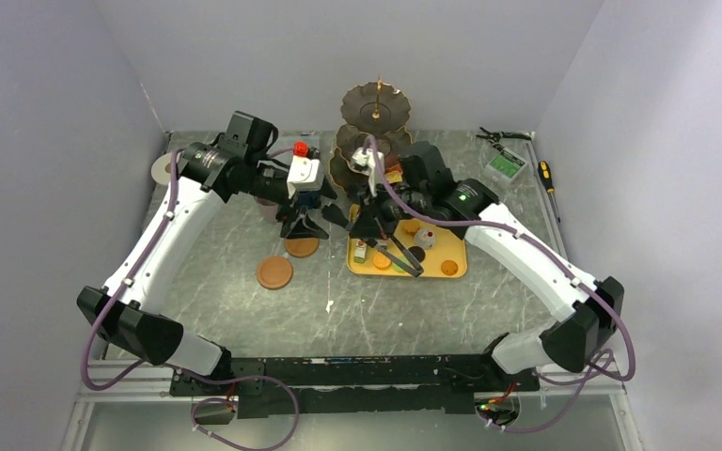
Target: Serve the afternoon tea
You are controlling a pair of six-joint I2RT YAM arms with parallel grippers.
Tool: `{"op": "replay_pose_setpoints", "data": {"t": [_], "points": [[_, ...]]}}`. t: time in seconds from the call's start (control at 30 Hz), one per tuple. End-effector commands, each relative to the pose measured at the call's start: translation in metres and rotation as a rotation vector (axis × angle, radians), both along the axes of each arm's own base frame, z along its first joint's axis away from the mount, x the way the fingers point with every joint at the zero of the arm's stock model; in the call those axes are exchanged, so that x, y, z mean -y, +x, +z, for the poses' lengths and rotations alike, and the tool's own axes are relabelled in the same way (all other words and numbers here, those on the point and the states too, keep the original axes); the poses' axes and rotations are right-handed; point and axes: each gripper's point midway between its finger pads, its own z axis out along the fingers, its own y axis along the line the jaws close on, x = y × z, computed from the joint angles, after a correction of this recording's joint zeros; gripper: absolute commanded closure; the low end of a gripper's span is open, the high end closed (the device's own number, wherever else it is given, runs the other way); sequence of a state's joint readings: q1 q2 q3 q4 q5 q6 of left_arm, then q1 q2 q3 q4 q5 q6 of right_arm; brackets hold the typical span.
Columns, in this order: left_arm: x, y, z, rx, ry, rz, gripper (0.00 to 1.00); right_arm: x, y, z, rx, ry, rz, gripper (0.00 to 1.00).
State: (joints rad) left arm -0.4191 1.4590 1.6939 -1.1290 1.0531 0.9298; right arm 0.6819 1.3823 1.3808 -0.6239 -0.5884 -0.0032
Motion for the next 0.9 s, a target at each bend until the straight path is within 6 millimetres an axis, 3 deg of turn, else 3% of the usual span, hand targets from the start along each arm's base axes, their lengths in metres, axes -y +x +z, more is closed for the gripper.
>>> {"op": "replay_pose_setpoints", "data": {"t": [0.0,0.13,0.27,0.5,0.7,0.87], "points": [[-0.004,-0.005,-0.009,0.044,0.038,-0.03,0.11,-0.017,-0.022,0.012,0.023,-0.022,0.154,1.0],[-0.007,0.0,-0.014,0.09,0.061,-0.024,0.13,-0.022,-0.029,0.014,0.035,-0.05,0.187,1.0],[-0.011,-0.009,-0.022,0.073,0.09,-0.05,0.16,-0.023,-0.029,0.019,0.06,-0.051,0.183,1.0],[-0.013,-0.013,-0.032,0.08,0.134,-0.069,0.29,-0.031,-0.027,0.026,0.076,-0.06,0.207,1.0],[-0.006,-0.012,-0.03,0.055,0.141,-0.077,0.59,-0.041,-0.024,0.032,0.085,-0.073,0.225,1.0],[-0.008,-0.013,-0.036,0.064,0.183,-0.099,0.91,-0.045,-0.021,0.035,0.098,-0.072,0.232,1.0]]}}
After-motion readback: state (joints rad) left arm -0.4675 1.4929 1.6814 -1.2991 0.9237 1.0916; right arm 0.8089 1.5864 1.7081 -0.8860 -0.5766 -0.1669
